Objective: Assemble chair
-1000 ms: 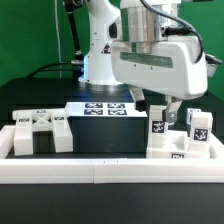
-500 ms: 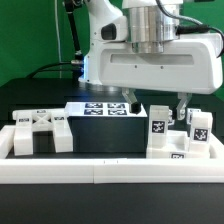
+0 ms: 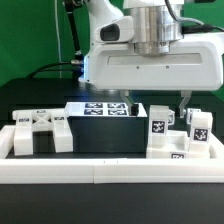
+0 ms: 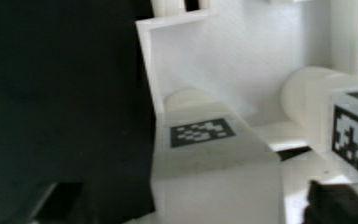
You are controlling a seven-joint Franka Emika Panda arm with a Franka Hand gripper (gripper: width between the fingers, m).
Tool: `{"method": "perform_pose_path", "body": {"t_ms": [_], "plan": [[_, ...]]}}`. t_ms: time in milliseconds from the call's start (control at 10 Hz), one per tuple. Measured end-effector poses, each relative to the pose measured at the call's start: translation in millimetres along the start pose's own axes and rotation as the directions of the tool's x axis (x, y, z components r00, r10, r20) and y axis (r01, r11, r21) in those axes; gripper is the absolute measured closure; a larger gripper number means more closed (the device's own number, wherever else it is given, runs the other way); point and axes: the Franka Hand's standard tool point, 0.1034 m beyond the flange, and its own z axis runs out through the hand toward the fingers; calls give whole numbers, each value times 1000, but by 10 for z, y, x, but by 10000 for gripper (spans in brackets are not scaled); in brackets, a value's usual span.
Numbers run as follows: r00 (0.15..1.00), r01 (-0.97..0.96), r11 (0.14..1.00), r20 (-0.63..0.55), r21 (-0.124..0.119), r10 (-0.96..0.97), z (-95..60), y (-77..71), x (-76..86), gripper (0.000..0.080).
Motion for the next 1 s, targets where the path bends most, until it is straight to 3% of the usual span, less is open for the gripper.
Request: {"method": "perform_pose_path", "body": {"t_ms": [100, 200, 300, 500, 800, 1000], "plan": [[1000, -4, 1000, 0, 0, 4, -1, 7, 3, 387], [1000, -4, 1000, 0, 0, 4, -1, 8, 4, 387], [1000, -11, 1000, 0, 0, 11, 0, 8, 3, 511], [999, -35, 999, 0, 0, 35, 0, 8, 3, 511], [972, -233, 972, 3, 8, 233, 2, 3, 2, 511], [882, -470, 882, 13, 15, 470, 3, -12, -5, 511]]}}
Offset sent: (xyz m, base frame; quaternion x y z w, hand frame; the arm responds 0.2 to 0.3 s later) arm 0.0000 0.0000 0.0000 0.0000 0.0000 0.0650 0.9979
